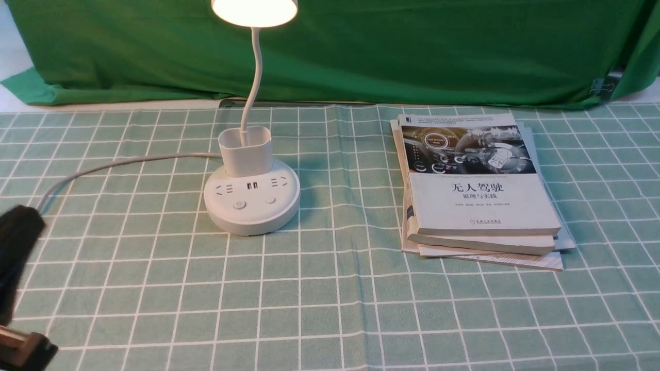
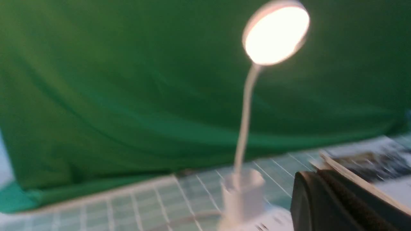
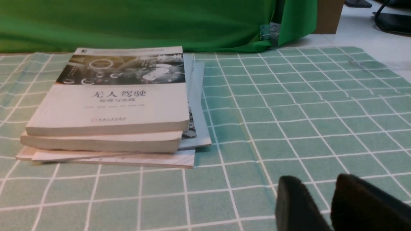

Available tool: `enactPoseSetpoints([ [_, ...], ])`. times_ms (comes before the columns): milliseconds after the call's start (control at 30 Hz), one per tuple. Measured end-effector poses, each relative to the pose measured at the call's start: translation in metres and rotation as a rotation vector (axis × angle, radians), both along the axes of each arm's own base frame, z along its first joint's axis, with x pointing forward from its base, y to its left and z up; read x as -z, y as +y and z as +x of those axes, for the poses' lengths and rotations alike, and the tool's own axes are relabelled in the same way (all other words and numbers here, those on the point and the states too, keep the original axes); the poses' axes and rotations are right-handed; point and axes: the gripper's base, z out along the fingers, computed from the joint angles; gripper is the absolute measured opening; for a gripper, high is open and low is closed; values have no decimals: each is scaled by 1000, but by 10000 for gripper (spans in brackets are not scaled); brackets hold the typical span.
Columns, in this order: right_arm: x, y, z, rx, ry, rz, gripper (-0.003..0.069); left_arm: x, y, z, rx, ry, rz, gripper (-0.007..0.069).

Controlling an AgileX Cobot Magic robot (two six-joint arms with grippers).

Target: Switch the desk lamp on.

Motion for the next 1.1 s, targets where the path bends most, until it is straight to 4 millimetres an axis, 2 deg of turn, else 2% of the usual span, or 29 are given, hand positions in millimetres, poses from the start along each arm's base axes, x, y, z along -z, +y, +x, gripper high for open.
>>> enactPoseSetpoints([
  [100, 0, 0, 0, 0, 0, 0, 241, 19, 9, -8, -111, -99, 33, 21],
  [200, 0, 0, 0, 0, 0, 0, 241, 31, 15, -14, -167, -90, -5, 21],
  [267, 0, 0, 0, 0, 0, 0, 241, 38, 16, -16, -174, -23, -38, 21],
  [467, 0, 0, 0, 0, -2, 0, 241, 74, 15, -24, -173, 340, -102, 21],
  [1100, 0, 0, 0, 0, -2, 0, 241, 78, 15, -25, -176, 376, -85, 21],
])
